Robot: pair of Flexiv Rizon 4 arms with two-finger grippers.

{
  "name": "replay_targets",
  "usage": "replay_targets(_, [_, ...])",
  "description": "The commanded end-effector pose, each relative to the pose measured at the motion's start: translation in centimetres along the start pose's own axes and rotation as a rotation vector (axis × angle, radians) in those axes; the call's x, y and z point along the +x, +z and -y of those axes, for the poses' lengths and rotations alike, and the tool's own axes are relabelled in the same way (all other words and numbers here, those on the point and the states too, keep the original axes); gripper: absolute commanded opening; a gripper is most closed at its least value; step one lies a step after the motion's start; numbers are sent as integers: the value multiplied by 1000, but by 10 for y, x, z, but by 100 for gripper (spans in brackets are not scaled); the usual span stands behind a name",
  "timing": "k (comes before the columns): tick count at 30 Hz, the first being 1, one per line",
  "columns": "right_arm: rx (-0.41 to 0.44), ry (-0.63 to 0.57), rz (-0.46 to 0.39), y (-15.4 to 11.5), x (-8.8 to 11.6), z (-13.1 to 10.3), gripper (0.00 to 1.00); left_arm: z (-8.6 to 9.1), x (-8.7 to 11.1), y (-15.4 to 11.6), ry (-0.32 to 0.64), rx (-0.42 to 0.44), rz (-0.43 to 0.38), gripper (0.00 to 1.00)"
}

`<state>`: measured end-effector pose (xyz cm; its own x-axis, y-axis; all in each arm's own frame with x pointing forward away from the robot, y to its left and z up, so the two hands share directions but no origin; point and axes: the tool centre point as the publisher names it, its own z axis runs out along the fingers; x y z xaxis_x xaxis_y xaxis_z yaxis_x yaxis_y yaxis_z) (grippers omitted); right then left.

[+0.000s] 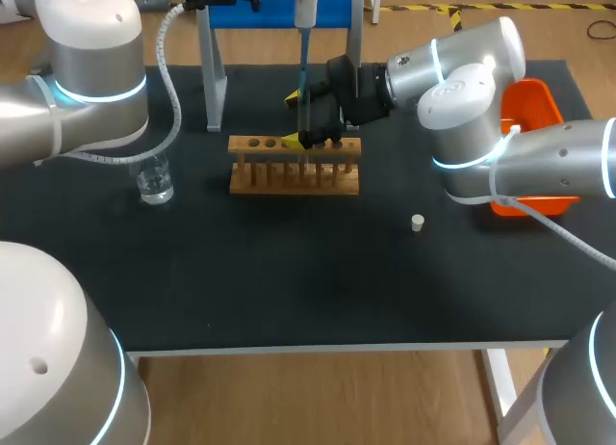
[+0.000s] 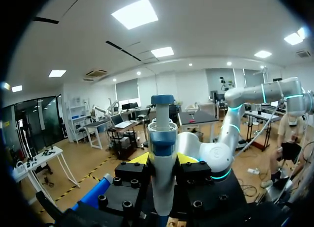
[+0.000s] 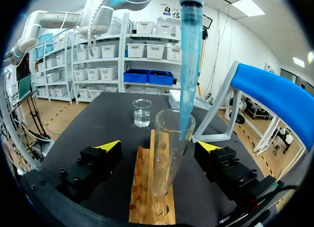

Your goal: Invert the test tube, pick up the pipette, mount the tip to pipette, aspirate from beaker and dispense into the tube, eject the tip, return the pipette, and cap with the stopper.

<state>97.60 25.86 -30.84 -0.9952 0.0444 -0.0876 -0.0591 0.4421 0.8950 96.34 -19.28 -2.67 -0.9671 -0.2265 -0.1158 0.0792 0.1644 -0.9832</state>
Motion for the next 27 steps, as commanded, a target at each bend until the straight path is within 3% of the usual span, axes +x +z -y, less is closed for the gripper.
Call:
replay_targets(1, [3, 1, -4, -1, -1, 0, 100, 6, 3, 0, 4, -8, 6, 0])
replay_targets(13, [3, 1, -4, -1, -1, 0, 100, 27, 12, 2, 43, -21, 7, 0])
replay_targets(14, [3, 1, -4, -1, -1, 0, 100, 36, 21, -12, 68, -40, 35, 0])
replay_targets(20, [3, 1, -4, -1, -1, 0, 100, 31, 22, -56, 64, -62, 119, 0])
replay_targets(27, [3, 1, -4, -1, -1, 0, 100, -11, 32, -129, 9, -123, 225, 0])
